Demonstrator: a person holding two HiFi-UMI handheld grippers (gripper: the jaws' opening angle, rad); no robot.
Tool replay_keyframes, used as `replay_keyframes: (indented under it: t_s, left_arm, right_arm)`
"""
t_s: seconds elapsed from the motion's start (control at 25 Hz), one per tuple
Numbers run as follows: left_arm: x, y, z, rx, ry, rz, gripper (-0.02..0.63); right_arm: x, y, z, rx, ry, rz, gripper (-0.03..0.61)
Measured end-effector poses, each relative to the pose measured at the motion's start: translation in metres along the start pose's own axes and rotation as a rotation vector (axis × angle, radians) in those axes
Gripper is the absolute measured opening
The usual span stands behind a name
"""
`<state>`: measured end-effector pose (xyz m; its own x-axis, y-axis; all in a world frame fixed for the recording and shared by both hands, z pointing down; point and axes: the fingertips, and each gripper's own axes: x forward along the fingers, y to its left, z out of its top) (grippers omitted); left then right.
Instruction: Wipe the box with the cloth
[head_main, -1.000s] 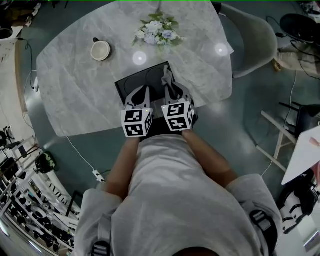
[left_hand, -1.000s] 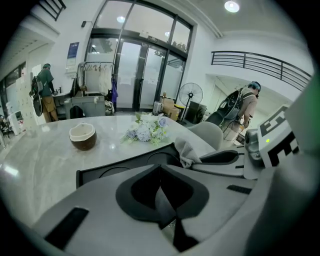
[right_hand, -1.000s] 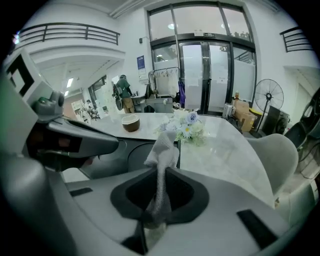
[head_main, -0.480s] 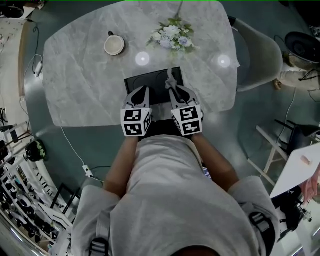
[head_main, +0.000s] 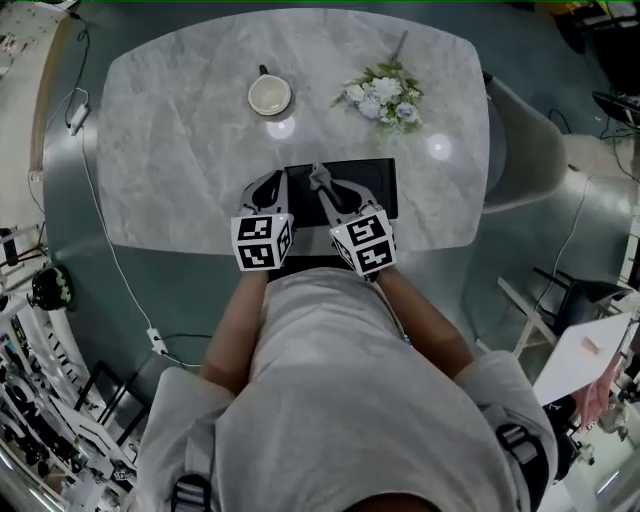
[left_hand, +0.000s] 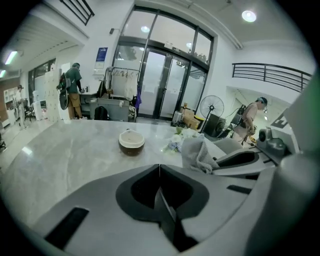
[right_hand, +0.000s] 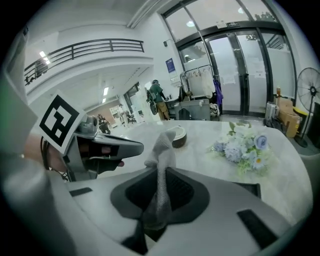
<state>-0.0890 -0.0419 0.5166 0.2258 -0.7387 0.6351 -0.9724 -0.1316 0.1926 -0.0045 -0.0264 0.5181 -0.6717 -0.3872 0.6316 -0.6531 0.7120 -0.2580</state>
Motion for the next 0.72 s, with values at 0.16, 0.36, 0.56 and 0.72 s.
replay_keyframes:
  t_s: [0.16, 0.36, 0.56, 0.72]
  left_arm:
    - [-0.007, 0.03, -0.009, -0.035, 0.017, 0.017, 0.025]
    - [-0.008, 0.05, -0.017, -0.049, 0.036, 0.019, 0.025]
    - [-0.003, 0.058, -0.022, -0.064, 0.054, 0.007, 0.025]
    - [-0.001, 0.063, -0.024, -0.067, 0.061, -0.003, 0.025]
  right_arm:
    - [0.025, 0.022, 0.005, -0.001, 0.034, 0.03, 0.06]
    - [0.051, 0.038, -0.003, -0.008, 0.099, 0.064, 0.06]
    - [0.068, 0.044, -0.018, -0.017, 0.176, 0.068, 0.06]
    - [0.072, 0.044, -0.02, -0.006, 0.182, 0.067, 0.06]
